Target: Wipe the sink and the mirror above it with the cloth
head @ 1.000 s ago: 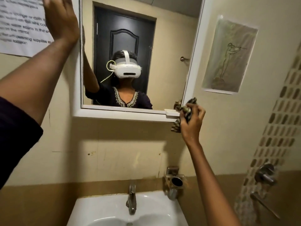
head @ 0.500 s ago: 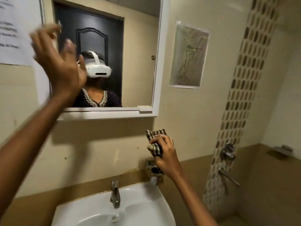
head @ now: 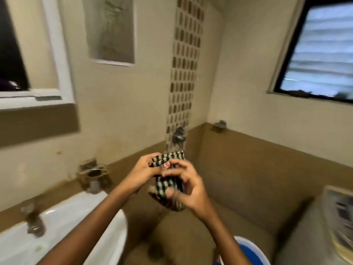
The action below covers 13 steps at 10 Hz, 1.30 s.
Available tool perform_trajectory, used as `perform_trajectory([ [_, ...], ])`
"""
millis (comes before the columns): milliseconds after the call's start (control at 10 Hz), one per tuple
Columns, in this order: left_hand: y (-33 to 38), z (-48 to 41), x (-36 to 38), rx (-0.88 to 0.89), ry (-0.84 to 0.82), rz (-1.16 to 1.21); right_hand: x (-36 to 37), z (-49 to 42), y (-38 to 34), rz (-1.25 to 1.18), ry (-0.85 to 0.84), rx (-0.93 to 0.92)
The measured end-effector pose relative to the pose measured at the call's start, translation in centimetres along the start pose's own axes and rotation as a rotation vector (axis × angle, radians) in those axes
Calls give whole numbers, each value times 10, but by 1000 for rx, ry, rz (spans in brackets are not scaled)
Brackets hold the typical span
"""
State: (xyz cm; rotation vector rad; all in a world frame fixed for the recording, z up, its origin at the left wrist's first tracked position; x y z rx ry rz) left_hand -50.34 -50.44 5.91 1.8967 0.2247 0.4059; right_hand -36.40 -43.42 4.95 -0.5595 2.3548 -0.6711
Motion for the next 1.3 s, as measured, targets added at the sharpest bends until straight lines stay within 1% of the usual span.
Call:
perform_trajectory([
  [100, -27, -29, 66, -40, -196, -88, -77, 34, 36, -243, 280, 279],
  [200, -57, -61, 150, -45, -353, -156, -141, 69, 72, -216, 55, 549],
  [300, -96, -91, 230, 17, -469, -270, -208, 111, 100, -120, 85, 711],
  [400, -133, -108, 303, 75, -531, -329, -287, 159, 124, 195, 241, 773],
  [500, -166, -120, 388, 79, -573, -271, -367, 200, 137, 597, 269, 823],
  [600, -194, -138, 474, 66, -602, -136, -436, 232, 146, 688, 323, 834],
  [700, -222, -166, 560, 9, -617, -74, -509, 261, 166, 766, 421, 897],
  [800, -253, -195, 635, -76, -629, -51, -571, 283, 196, 818, 505, 967],
  [900, -274, -219, 693, -145, -621, -89, -625, 298, 232, 885, 578, 1063],
  [1000, -286, -231, 730, -228, -632, -53, -665, 312, 271, 990, 613, 1227],
  [1100, -295, -228, 736, -233, -775, -156, -675, 315, 292, 1125, 469, 1417],
  [1200, -314, -221, 714, -235, -880, -289, -671, 315, 304, 1335, 345, 1489],
  [1300, -328, -223, 682, -152, -817, -421, -669, 309, 303, 1425, 260, 1613],
])
Point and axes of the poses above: each hand's wrist, its own z-axis away from the middle knuckle, its own x-axis out of the palm, y = z × x, the point moved 3 cm from there along -z, towards the middle knuckle, and after that the axes turned 9 degrees about z, right-handed, at the moved point
